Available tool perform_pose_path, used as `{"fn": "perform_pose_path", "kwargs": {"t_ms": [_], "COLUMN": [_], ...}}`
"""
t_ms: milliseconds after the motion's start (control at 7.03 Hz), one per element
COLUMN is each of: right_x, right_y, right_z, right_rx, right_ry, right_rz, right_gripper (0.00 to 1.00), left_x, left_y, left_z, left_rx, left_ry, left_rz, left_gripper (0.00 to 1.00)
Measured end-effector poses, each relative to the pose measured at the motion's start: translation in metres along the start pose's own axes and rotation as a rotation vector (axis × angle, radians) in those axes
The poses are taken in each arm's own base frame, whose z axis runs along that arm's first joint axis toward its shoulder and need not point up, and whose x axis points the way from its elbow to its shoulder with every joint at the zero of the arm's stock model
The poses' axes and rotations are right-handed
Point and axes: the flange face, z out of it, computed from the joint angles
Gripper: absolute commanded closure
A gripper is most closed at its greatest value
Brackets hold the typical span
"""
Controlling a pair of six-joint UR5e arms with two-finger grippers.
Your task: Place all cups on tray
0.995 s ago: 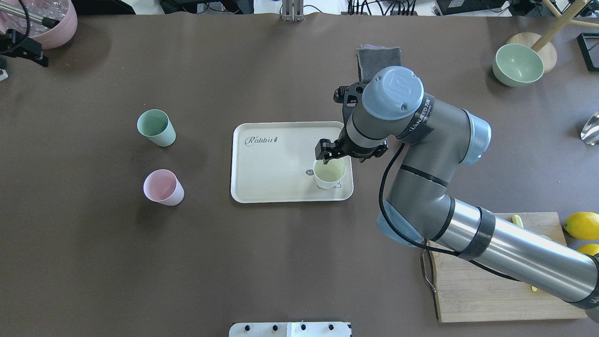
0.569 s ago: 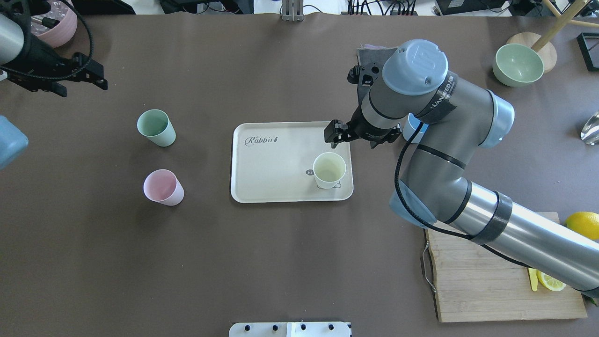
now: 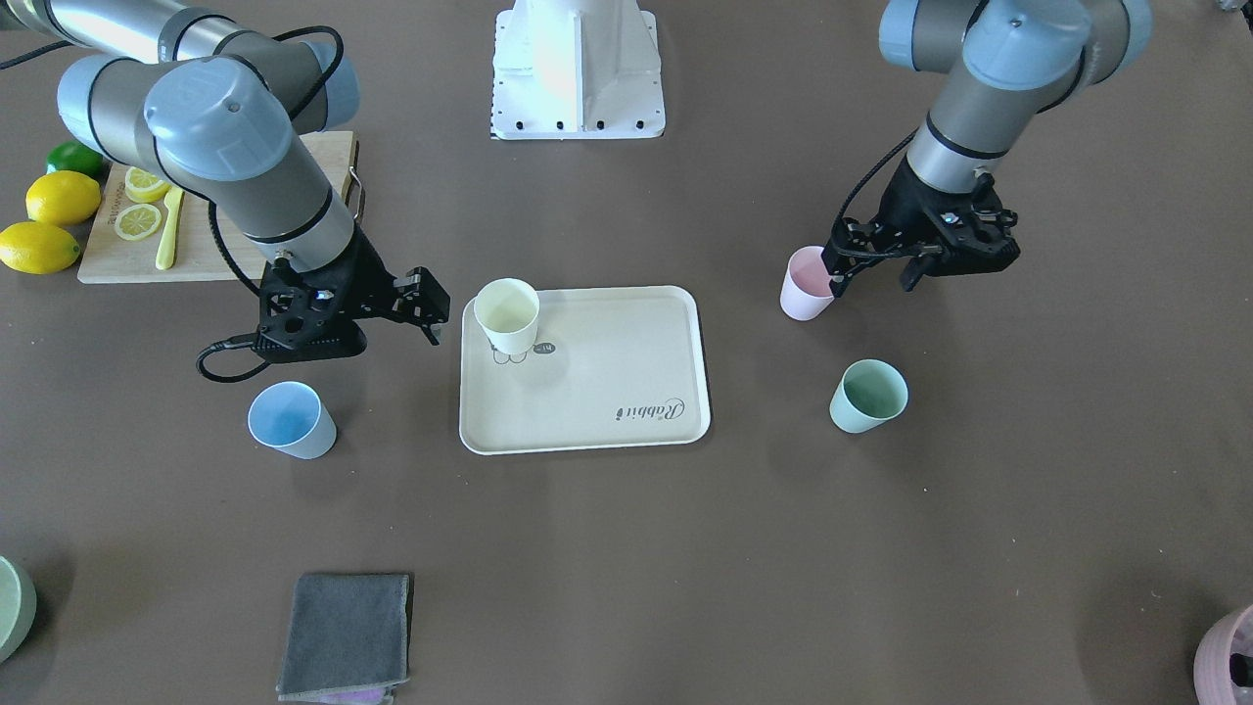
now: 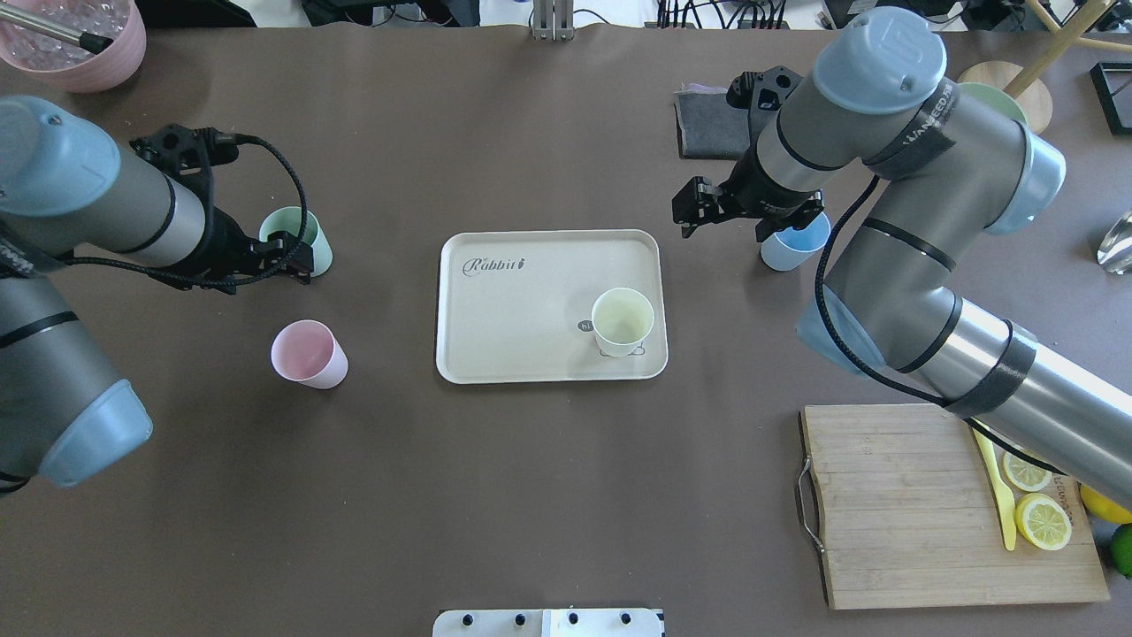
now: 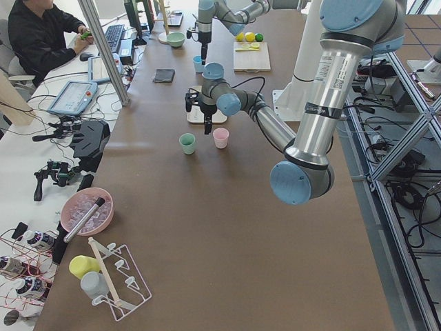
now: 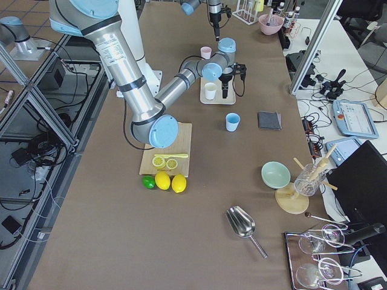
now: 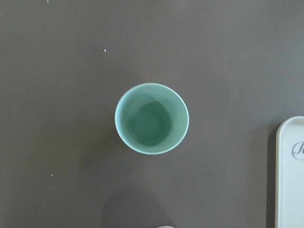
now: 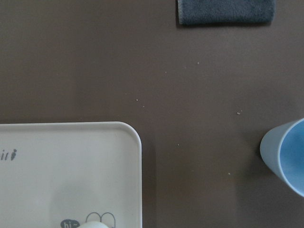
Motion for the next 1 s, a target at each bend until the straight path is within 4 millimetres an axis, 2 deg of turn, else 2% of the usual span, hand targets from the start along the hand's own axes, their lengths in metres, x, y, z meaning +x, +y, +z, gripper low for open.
{"fn": "perform_pose_path", "kwargs": {"t_ms": [142,284,569,711,853,995], "right_x": [0.008,0.012,0.015,0.018,0.022,0.025], "right_y": [-0.004,-0.005,-0.005,-0.004,-0.002,-0.001], "right_z": [-0.003,-0.007,-0.010,-0.011,-0.012,-0.012], "right_rx": [-0.001,-0.003,-0.002,-0.002,-0.002,-0.002], "right_ry": [0.000,-0.004,-0.008,-0.007,-0.006,-0.005], "right_rz": [0.000,0.002,0.005,0.006,0.008,0.010], "right_gripper": [0.00,0.00,0.00,0.00,0.00,0.00], "left_x": [0.006,0.000,-0.035,-0.041,-0.040,-0.038], "left_y": [0.014,0.022,0.034,0.039,0.046,0.052], "left_z": [0.011,0.018,0.035,0.043,0.053,0.060], "left_rx": [-0.004,-0.005,0.006,0.003,-0.010,-0.022], "left_ry": [-0.011,-0.013,0.021,0.028,0.028,0.026], "left_rz": [0.013,0.024,0.049,0.058,0.067,0.075], "left_gripper": [0.08,0.08,0.12,0.16,0.26,0.61]}}
